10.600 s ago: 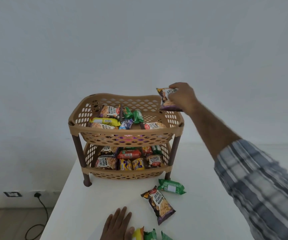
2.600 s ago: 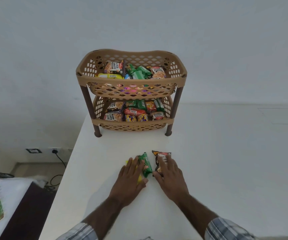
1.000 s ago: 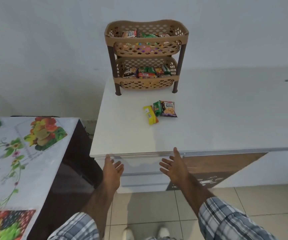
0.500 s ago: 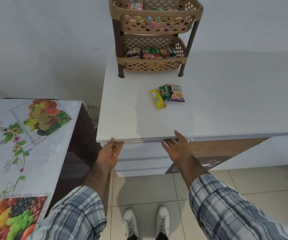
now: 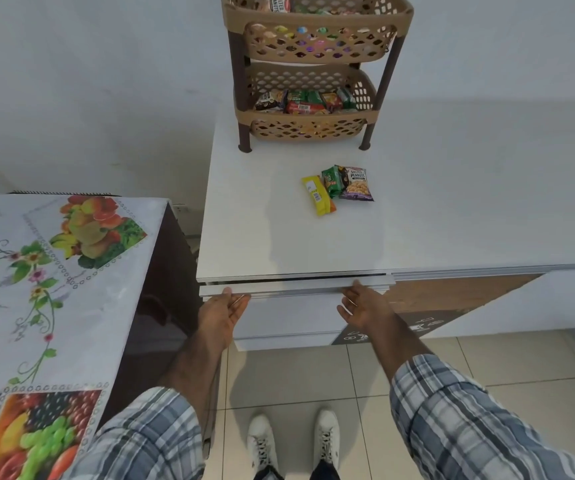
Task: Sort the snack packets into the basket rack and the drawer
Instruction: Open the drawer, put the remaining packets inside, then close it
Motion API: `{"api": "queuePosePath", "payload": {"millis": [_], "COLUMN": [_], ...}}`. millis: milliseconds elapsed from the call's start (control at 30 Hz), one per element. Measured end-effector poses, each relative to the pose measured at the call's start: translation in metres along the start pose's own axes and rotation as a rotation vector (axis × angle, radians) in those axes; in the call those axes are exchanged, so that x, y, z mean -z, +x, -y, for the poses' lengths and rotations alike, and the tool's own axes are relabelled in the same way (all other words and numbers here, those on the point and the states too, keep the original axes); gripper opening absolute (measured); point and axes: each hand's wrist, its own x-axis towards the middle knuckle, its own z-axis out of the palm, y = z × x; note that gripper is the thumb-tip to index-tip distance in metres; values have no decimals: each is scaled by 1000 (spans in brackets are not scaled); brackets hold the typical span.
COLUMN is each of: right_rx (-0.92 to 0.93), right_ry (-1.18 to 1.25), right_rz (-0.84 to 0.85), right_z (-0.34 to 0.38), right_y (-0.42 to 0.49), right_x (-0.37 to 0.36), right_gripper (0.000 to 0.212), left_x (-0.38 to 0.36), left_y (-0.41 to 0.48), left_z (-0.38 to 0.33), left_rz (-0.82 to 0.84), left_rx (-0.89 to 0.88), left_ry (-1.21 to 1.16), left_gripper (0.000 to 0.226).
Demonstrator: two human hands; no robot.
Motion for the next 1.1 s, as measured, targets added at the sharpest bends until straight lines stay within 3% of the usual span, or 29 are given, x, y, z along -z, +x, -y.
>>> {"api": "queuePosePath", "payload": {"millis": [267, 1100], "right_rx": [37, 102], "right_ry": [-33, -32], "right_rz": [-25, -100], "right_z": [-4, -40], "right_y": [-3, -16], "right_x": [4, 27], "right_gripper": [11, 17], "left_x": [2, 29], "left_y": [-7, -32], "left_z": [-4, 21], "left_rz": [-8, -5], "left_rx": [16, 2], "left_ry": [31, -67], "left_gripper": [19, 15]}}
